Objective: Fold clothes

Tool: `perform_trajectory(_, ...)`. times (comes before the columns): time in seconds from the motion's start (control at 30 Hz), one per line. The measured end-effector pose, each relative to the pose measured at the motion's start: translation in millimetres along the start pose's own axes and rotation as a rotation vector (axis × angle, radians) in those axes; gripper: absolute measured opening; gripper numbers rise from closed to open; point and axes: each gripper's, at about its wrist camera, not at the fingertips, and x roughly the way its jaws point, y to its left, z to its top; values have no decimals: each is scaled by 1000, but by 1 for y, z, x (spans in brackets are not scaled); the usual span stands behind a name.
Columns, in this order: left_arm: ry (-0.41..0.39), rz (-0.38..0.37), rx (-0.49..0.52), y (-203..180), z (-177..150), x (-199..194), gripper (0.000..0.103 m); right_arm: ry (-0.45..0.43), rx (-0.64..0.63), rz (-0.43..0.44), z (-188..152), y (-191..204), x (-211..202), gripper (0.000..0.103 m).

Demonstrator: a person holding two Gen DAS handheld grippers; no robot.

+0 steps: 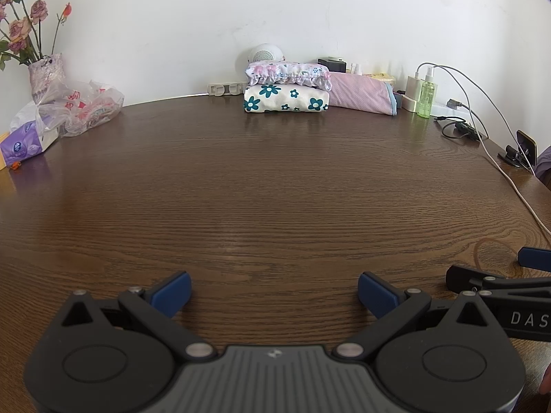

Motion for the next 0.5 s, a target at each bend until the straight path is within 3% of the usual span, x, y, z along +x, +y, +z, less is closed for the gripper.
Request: perform_trajectory(0.5, 0, 0, -1, -2, 1, 2, 103, 1, -4, -2, 0, 0, 0, 102)
